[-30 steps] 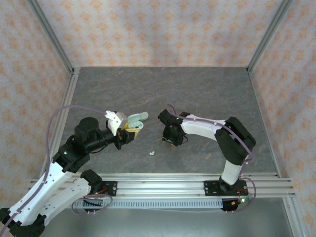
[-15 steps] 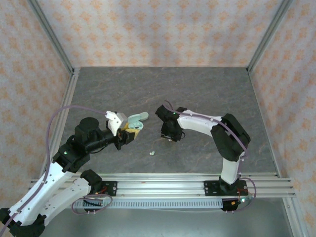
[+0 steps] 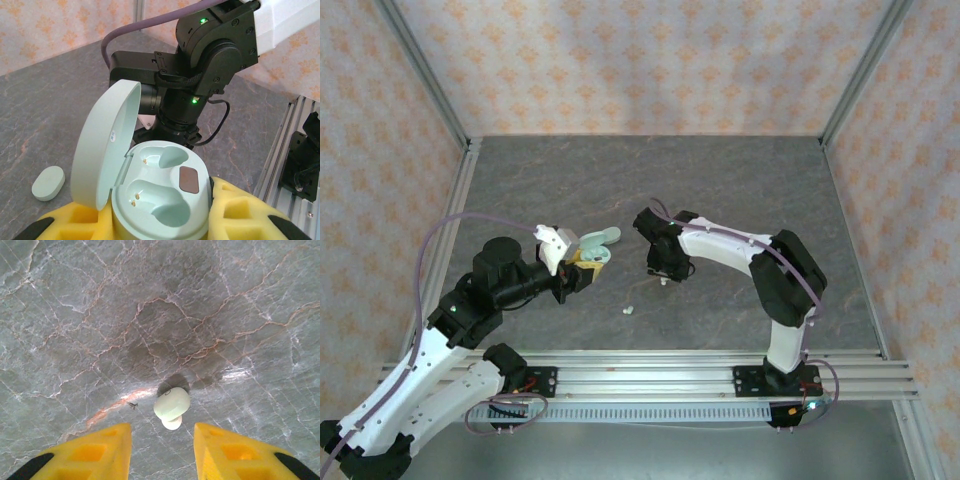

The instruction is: Insert the wireless bluetooth earbuds into the charging case

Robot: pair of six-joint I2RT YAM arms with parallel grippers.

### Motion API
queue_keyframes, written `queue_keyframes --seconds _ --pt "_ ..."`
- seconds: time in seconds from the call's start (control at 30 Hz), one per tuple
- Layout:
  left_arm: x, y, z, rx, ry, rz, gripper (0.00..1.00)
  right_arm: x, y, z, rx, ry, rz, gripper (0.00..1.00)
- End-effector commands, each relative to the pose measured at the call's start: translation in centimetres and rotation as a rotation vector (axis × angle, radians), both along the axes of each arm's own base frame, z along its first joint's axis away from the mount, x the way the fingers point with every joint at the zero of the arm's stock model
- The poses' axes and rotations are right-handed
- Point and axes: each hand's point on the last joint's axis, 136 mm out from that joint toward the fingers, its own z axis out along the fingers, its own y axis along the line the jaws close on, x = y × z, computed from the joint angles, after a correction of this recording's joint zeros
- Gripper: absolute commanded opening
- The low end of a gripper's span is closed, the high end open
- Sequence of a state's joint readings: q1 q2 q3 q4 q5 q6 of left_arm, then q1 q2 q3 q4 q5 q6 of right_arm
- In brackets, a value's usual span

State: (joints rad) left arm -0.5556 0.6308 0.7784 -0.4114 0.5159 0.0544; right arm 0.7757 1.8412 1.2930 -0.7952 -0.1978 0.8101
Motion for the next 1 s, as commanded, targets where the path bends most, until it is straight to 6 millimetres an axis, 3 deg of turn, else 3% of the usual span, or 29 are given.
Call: queue_keyframes --seconds 0.0,0.97 --pt "0.1 0.2 0.2 0.007 -0.023 0.006 0.18 0.5 -0.9 -0.1 -0.017 -0.021 -0.058 0.37" --pt "0.0 0.3 -0.3 0.029 -0.022 0.0 0.18 0.1 -0.5 -2.4 -0.016 0.006 -0.108 0.38"
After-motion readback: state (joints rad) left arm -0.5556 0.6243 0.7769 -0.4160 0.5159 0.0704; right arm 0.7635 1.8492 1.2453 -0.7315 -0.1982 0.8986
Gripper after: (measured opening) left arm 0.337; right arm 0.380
